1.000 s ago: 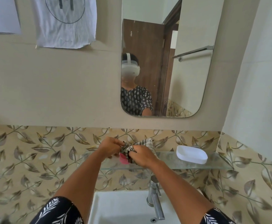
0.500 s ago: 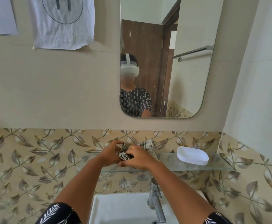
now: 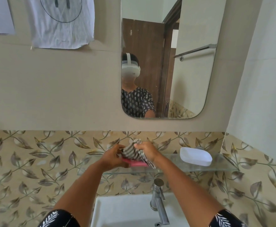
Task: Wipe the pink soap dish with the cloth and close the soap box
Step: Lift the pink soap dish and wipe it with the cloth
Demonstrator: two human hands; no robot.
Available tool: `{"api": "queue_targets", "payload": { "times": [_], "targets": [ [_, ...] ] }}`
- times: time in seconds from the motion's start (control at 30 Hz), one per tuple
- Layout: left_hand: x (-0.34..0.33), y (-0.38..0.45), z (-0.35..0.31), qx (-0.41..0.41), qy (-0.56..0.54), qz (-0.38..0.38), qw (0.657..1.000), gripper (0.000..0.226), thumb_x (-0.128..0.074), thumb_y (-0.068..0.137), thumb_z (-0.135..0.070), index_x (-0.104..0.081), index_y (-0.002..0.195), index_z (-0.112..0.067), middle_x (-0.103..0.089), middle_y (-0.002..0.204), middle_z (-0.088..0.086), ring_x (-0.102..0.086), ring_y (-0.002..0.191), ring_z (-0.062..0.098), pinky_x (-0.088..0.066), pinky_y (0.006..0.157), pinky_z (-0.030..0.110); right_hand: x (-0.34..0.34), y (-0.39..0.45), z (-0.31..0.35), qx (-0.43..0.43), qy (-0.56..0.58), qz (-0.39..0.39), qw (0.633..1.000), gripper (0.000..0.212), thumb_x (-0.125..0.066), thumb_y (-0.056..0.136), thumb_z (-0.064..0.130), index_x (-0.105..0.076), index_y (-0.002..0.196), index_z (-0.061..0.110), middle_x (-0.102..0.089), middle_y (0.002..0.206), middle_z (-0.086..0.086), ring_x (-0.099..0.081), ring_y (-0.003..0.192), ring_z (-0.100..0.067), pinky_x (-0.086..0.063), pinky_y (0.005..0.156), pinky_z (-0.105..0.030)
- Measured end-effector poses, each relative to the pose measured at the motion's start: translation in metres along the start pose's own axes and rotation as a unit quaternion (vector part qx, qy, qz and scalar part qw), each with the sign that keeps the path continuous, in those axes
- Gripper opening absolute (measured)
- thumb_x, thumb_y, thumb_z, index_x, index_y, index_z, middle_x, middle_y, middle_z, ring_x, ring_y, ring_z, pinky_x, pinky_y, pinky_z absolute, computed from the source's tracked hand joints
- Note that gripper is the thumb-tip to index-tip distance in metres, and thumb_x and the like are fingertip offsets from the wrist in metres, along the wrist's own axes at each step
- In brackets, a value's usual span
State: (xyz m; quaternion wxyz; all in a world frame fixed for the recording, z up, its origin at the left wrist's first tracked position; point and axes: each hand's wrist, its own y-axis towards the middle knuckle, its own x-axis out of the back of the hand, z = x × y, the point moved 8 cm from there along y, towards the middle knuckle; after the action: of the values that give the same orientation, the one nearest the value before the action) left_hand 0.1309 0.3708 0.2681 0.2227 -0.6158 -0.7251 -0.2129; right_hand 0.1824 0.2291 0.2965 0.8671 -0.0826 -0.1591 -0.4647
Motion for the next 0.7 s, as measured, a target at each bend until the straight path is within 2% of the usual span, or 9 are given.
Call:
{"api": "queue_targets", "payload": {
  "times": [0.1, 0.2, 0.33, 0.43, 0.5, 0.57, 0.63, 0.7],
  "targets": [
    [-0.001, -0.001, -0.002, -0.005, -0.007, 0.000, 1.000, 0.092, -0.089, 0.050, -0.021, -0.046, 0.132, -0.016, -0.061, 0.120, 0.001, -0.058, 0.109, 0.020, -0.047, 0.101, 0.045, 0.026, -0.006, -0.003, -0.024, 0.225, -0.067, 0.972, 0.032, -0.045, 0.096, 0.022, -0.063, 0.103, -0.003, -0.069, 0.086, -0.021, -0.067, 0.075, -0.034, -0.058, 0.064, -0.036],
    [-0.002, -0.003, -0.005, -0.013, 0.000, -0.007, 1.000, 0.098, -0.092, 0.050, -0.022, -0.044, 0.135, -0.014, -0.059, 0.121, 0.004, -0.058, 0.110, 0.021, -0.047, 0.101, 0.042, 0.060, -0.015, -0.005, -0.029, 0.357, -0.132, 0.924, 0.043, -0.044, 0.096, 0.033, -0.062, 0.111, -0.003, -0.069, 0.101, -0.026, -0.068, 0.086, -0.039, -0.060, 0.068, -0.043],
    [-0.006, -0.002, -0.010, -0.033, 0.031, -0.015, 0.999, 0.083, -0.090, 0.055, -0.021, -0.052, 0.128, -0.014, -0.063, 0.115, 0.002, -0.058, 0.101, 0.016, -0.048, 0.100, 0.036, 0.100, -0.028, 0.000, -0.014, 0.472, -0.206, 0.857, 0.047, -0.036, 0.100, 0.040, -0.065, 0.103, 0.004, -0.073, 0.088, -0.018, -0.066, 0.087, -0.034, -0.054, 0.074, -0.045],
    [-0.008, 0.000, -0.012, -0.028, 0.055, -0.005, 0.998, 0.074, -0.088, 0.058, -0.023, -0.056, 0.124, -0.015, -0.061, 0.106, -0.004, -0.056, 0.096, 0.013, -0.048, 0.098, 0.032, 0.119, -0.031, -0.003, -0.022, 0.485, -0.263, 0.834, 0.050, -0.037, 0.098, 0.045, -0.062, 0.116, 0.005, -0.068, 0.110, -0.019, -0.064, 0.100, -0.036, -0.052, 0.087, -0.048],
    [-0.008, 0.000, -0.013, -0.027, 0.060, -0.008, 0.998, 0.074, -0.089, 0.058, -0.024, -0.056, 0.124, -0.015, -0.059, 0.104, -0.007, -0.055, 0.096, 0.012, -0.047, 0.095, 0.029, 0.126, -0.033, -0.006, -0.028, 0.473, -0.303, 0.827, 0.049, -0.044, 0.095, 0.047, -0.062, 0.114, 0.006, -0.068, 0.111, -0.018, -0.066, 0.097, -0.035, -0.053, 0.086, -0.050],
    [-0.008, 0.000, -0.013, -0.032, 0.056, -0.016, 0.998, 0.078, -0.089, 0.056, -0.023, -0.055, 0.125, -0.016, -0.060, 0.107, -0.007, -0.054, 0.097, 0.012, -0.047, 0.092, 0.027, 0.133, -0.037, -0.009, -0.037, 0.432, -0.351, 0.830, 0.044, -0.049, 0.091, 0.047, -0.064, 0.103, 0.007, -0.071, 0.101, -0.014, -0.069, 0.086, -0.032, -0.056, 0.082, -0.048],
    [-0.008, -0.001, -0.014, -0.035, 0.047, -0.024, 0.998, 0.080, -0.090, 0.056, -0.022, -0.053, 0.127, -0.016, -0.060, 0.107, -0.007, -0.054, 0.098, 0.012, -0.046, 0.090, 0.024, 0.143, -0.050, -0.007, -0.054, 0.335, -0.432, 0.836, 0.042, -0.046, 0.092, 0.045, -0.061, 0.080, 0.008, -0.066, 0.080, -0.008, -0.065, 0.069, -0.024, -0.056, 0.066, -0.038],
    [-0.007, -0.003, -0.013, -0.037, 0.035, -0.033, 0.998, 0.081, -0.090, 0.055, -0.019, -0.052, 0.127, -0.016, -0.058, 0.103, -0.009, -0.054, 0.097, 0.012, -0.046, 0.086, 0.021, 0.150, -0.068, 0.005, -0.030, 0.202, -0.524, 0.827, 0.048, -0.039, 0.097, 0.041, -0.055, 0.070, 0.005, -0.056, 0.066, -0.003, -0.054, 0.060, -0.021, -0.042, 0.051, -0.031]
  ]
}}
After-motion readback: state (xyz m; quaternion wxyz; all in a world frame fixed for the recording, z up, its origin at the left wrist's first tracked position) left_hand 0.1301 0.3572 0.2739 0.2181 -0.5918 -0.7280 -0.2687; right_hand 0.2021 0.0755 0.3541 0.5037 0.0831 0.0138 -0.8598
